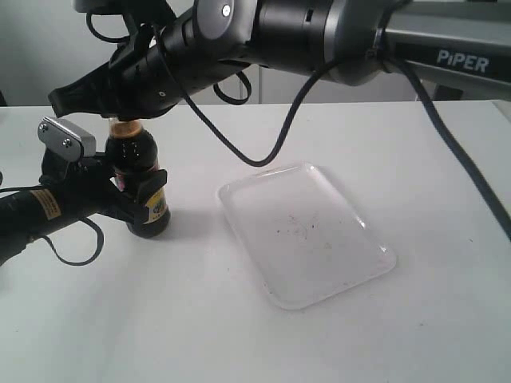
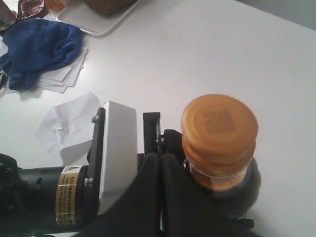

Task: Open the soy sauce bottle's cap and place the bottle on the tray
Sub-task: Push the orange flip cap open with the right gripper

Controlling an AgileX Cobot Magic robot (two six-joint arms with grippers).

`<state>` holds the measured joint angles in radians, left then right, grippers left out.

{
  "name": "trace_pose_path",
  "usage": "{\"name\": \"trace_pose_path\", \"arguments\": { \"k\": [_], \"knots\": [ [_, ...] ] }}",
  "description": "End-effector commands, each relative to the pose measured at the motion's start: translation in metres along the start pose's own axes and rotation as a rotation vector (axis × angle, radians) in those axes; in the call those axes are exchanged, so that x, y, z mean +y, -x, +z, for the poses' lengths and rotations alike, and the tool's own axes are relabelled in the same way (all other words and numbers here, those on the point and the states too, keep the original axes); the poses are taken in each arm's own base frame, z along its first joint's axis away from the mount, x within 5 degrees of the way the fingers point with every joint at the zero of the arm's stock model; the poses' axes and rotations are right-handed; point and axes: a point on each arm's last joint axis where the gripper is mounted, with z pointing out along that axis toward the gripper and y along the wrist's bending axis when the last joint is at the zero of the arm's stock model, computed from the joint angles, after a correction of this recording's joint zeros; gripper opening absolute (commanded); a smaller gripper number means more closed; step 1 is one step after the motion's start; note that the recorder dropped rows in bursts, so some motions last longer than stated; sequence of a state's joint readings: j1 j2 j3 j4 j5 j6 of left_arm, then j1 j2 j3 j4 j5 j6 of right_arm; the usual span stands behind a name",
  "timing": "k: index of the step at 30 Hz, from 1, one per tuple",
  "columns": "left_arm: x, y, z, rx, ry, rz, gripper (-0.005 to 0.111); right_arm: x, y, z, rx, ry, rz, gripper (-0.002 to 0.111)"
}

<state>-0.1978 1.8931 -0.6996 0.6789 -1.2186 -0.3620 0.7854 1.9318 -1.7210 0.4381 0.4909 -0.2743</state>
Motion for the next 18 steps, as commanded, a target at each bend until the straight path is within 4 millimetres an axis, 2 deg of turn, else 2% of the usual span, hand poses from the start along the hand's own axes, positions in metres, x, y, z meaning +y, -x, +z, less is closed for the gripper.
{"name": "trace_pose_path", "arguments": {
  "k": [1,9,14,18],
  "knots": [
    [-0.0041,-0.0003,0.001,0.002,-0.027,0.013,0.0,-0.0011,0.0035,-0.0015,-0.023,-0.021,-0.047,0.0],
    [-0.0035,-0.0002,0.001,0.001,-0.022,0.01,0.0,-0.0007,0.0015,-0.0015,-0.001,-0.016,-0.047,0.0],
    [-0.0035,-0.0002,0.001,0.001,-0.022,0.01,0.0,-0.0024,-0.0052,0.0057,0.036,-0.013,-0.043,0.0],
    [-0.0035,-0.0002,0.001,0.001,-0.022,0.01,0.0,-0.0035,-0.0033,0.0073,0.008,-0.021,-0.043,0.0]
  ]
}}
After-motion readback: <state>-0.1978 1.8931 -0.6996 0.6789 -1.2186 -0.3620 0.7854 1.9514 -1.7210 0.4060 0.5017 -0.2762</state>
